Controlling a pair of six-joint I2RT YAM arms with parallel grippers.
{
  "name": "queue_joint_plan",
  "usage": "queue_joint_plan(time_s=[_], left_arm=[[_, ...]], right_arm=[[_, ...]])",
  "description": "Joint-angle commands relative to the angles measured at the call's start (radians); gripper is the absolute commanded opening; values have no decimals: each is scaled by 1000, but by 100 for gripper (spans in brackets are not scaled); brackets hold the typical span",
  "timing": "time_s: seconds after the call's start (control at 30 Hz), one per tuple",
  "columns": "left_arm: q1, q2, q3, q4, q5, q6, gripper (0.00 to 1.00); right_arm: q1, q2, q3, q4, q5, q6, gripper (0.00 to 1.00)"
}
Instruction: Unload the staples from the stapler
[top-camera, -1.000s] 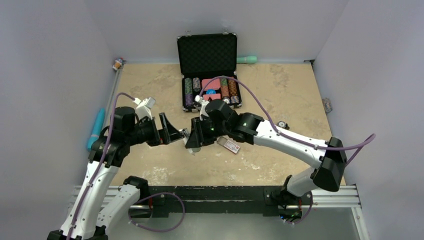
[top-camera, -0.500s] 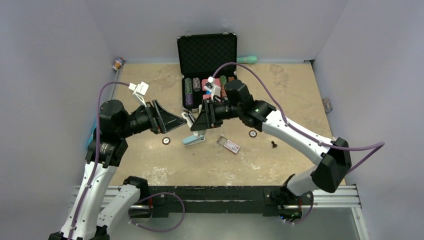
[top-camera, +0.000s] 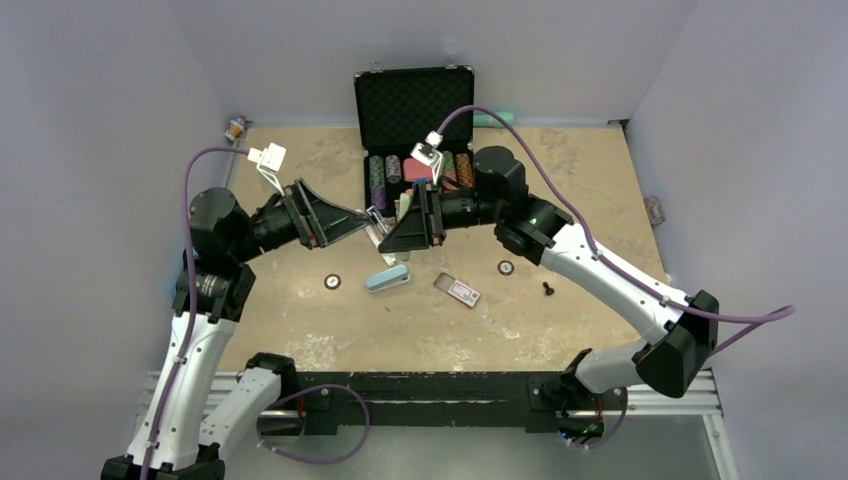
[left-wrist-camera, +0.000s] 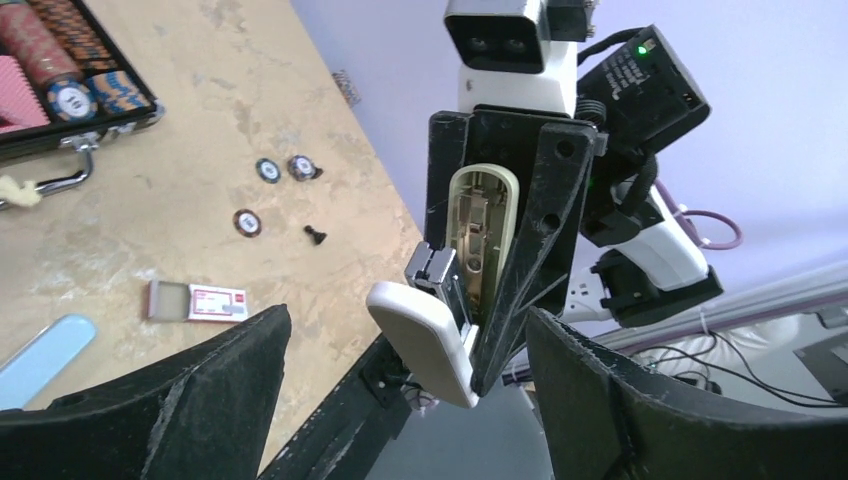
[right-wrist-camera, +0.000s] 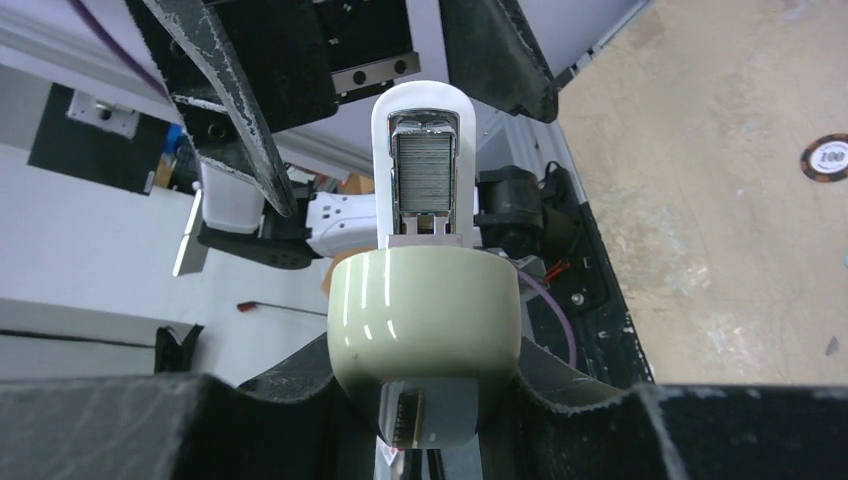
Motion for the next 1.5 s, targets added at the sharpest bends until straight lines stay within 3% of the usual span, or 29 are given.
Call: queue_joint_plan(time_s=[0.0,0.17,0.97,1.23,1.47], left_arm=[[3,18,-5,201,91,-89,90],[3,32,19,193,111,-61,86],[-12,58,29,431,73,-226,71],[-12,38,23,384,65,-210,57],[-13,40,23,378,54,-212,54]], right_arm=[[-6,-11,45,175,-89,89,0],[-5,1,62,240,-105,147,0],[-3,36,40,364,-79,238,0],[-4,37,42,372,-70,246,0],[-2,38,40,374,-66,251,0]])
